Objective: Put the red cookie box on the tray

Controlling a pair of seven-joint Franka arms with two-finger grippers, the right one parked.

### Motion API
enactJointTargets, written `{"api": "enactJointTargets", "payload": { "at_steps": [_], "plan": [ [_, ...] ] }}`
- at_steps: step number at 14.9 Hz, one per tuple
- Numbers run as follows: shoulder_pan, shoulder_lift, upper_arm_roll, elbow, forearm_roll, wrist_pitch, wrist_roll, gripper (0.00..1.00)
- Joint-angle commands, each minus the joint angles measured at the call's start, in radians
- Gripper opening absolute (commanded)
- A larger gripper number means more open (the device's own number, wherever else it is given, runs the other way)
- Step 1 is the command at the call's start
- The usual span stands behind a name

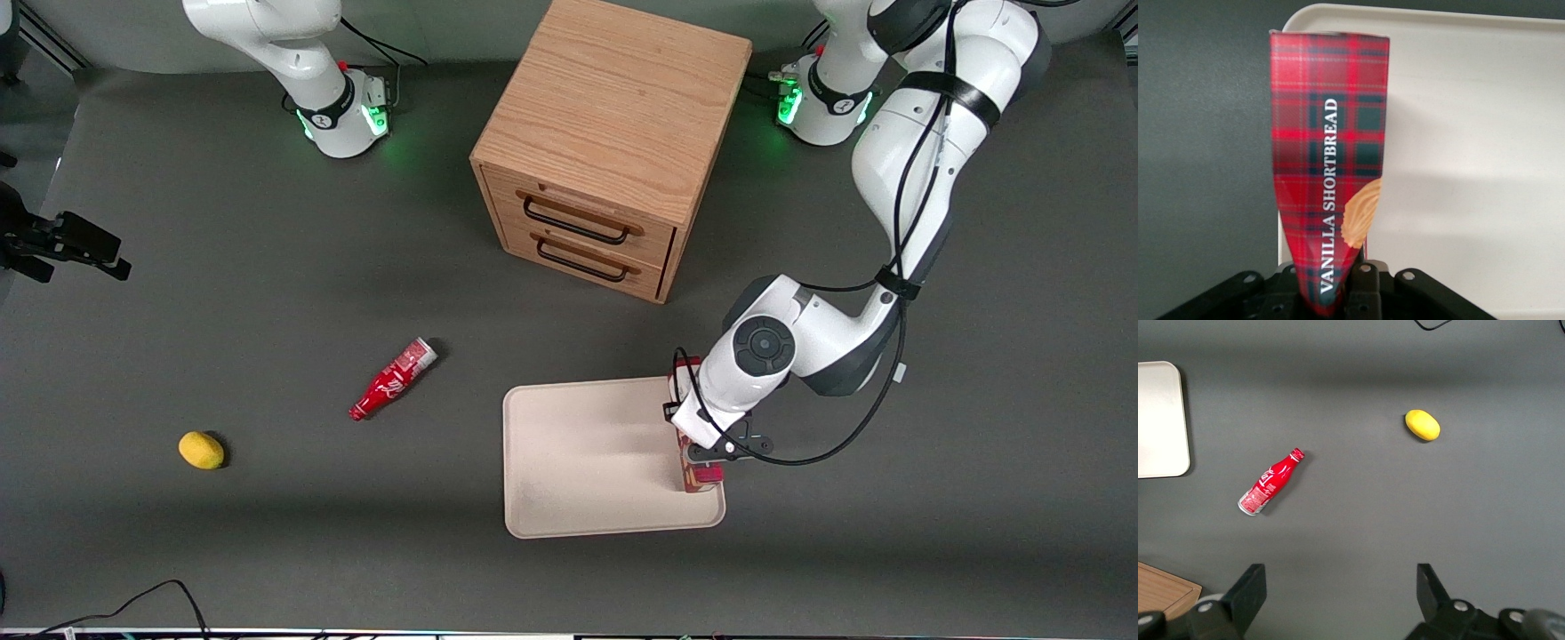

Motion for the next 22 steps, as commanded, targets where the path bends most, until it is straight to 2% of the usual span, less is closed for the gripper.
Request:
{"api": "enactJointTargets", "payload": {
  "at_steps": [1,2,8,10,13,15,17,20,22],
  "plan": [
    [0.000,-0.009,0.004,-0.008,0.043,0.012,-0.027,0.92],
    [0.000,-0.009,0.004,-0.008,0.043,0.012,-0.028,1.00],
    [0.008,-0.022,0.003,0.010,0.041,0.011,-0.032,1.00],
    [0.014,-0.060,-0.004,0.018,0.027,-0.065,-0.027,1.00],
    [0.028,-0.147,-0.034,0.062,-0.019,-0.320,-0.018,1.00],
    [0.062,-0.237,-0.042,0.062,-0.110,-0.426,0.020,1.00],
    [0.091,-0.340,-0.022,0.069,-0.237,-0.527,0.121,1.00],
    [0.103,-0.520,0.117,0.087,-0.368,-0.734,0.310,1.00],
    [0.105,-0.601,0.203,0.087,-0.390,-0.851,0.446,1.00]
  ]
}}
